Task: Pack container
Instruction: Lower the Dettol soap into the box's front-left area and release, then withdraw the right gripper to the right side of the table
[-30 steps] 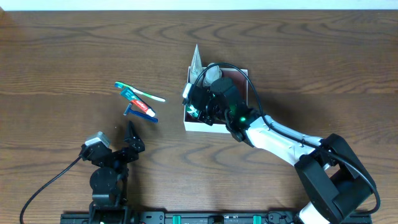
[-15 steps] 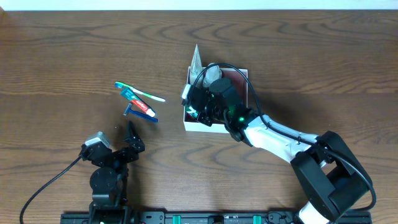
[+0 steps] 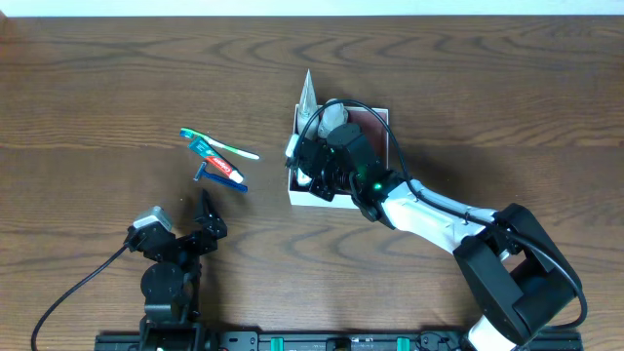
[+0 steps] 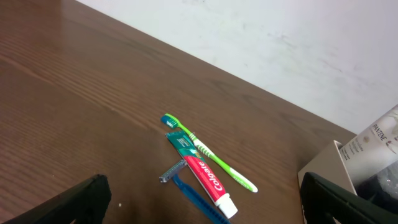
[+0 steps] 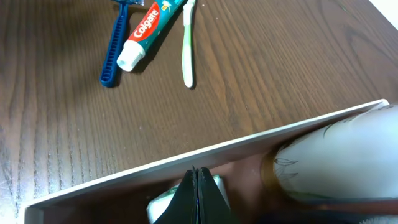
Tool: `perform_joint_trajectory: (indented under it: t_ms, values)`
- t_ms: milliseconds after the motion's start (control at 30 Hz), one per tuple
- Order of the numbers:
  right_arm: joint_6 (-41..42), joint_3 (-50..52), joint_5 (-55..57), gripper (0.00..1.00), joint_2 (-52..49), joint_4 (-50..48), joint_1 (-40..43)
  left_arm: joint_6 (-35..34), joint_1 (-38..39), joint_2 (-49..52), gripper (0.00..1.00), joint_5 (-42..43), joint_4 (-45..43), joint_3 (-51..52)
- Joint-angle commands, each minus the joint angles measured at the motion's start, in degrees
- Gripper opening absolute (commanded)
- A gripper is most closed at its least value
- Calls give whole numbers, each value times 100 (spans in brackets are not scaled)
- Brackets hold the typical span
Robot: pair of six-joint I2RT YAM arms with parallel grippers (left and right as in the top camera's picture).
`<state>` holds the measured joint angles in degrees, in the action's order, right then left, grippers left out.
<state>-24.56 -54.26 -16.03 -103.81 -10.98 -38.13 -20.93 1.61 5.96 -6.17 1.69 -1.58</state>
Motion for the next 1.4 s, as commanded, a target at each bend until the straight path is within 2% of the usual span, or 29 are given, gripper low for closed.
perform_joint_trajectory:
  t_ms: [0, 167, 333, 533, 767, 933, 1000, 1100, 1200, 1367]
  values:
    - [31, 0, 151, 1, -133, -9, -79, 57, -20, 2, 98, -44, 186, 136]
    - [35, -2, 229, 1, -74, -302, -79, 57, -20, 2, 98, -44, 186, 136]
    - [262, -7, 229, 1, 389, -146, -98, 57, -20, 2, 98, -44, 186, 136]
    - [437, -7, 289, 2, 1655, 782, -291, 57, -20, 2, 98, -44, 186, 136]
    - [468, -7, 1237, 3, 3176, 2402, -382, 57, -20, 2, 98, -44, 186, 136]
    - [1576, -7, 2992, 9, 3799, 3447, -227, 57, -20, 2, 98, -44, 186, 136]
    - [2376, -7, 3698, 17, 3906, 3895, -33, 57, -20, 2, 98, -44, 186, 136]
    - [4011, -7, 4684, 21, 3930, 4723, 514, 57, -20, 2, 98, -44, 186, 136]
    - [4745, -7, 4769, 24, 3926, 5101, 1274, 57, -20, 2, 98, -44, 186, 136]
    - [4830, -7, 3893, 31, 3923, 4865, 2632, 57, -20, 2, 98, -44, 186, 136]
